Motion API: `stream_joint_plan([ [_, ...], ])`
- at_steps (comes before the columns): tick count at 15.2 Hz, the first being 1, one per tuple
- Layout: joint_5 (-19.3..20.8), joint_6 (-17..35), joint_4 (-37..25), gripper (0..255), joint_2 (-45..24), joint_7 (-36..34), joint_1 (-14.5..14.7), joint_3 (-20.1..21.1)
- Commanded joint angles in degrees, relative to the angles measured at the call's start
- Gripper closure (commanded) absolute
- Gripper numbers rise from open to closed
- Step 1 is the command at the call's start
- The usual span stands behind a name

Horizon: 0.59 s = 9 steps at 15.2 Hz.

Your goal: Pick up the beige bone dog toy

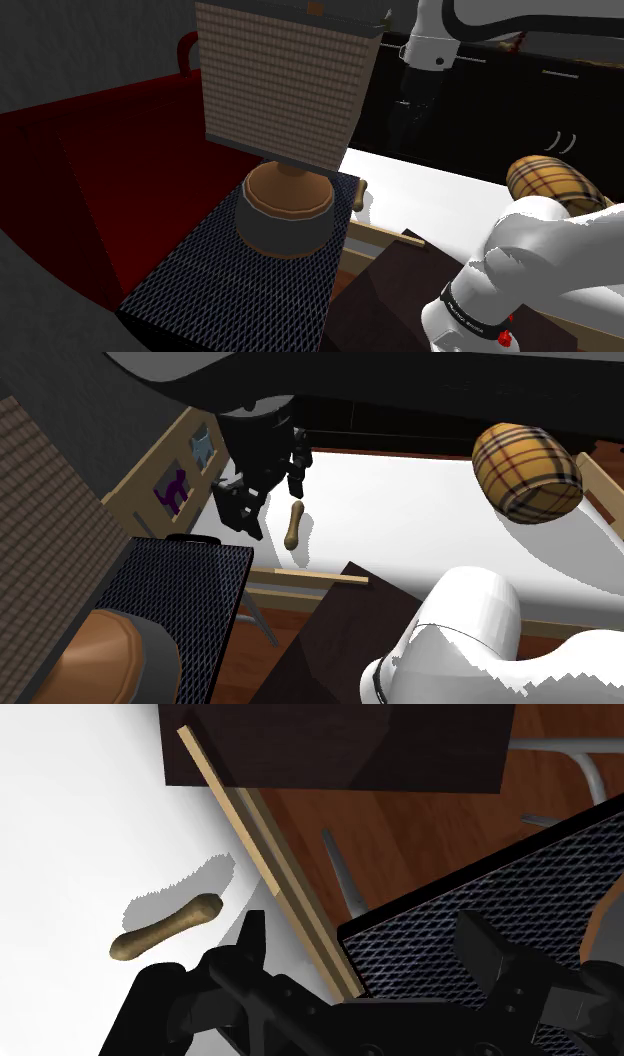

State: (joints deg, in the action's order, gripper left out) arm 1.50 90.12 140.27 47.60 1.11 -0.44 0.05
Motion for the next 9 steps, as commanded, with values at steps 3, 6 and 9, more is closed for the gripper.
stream_joint_plan([
  [3, 0.3, 4.1, 1.5, 0, -2.6, -2.2, -1.1, 0.2],
  [6, 0.8, 10.2, 3.2, 0, -7.0, -5.4, -2.9, 0.5],
  [9, 1.4, 16.2, 4.3, 0, -12.1, -8.7, -4.7, 0.7],
])
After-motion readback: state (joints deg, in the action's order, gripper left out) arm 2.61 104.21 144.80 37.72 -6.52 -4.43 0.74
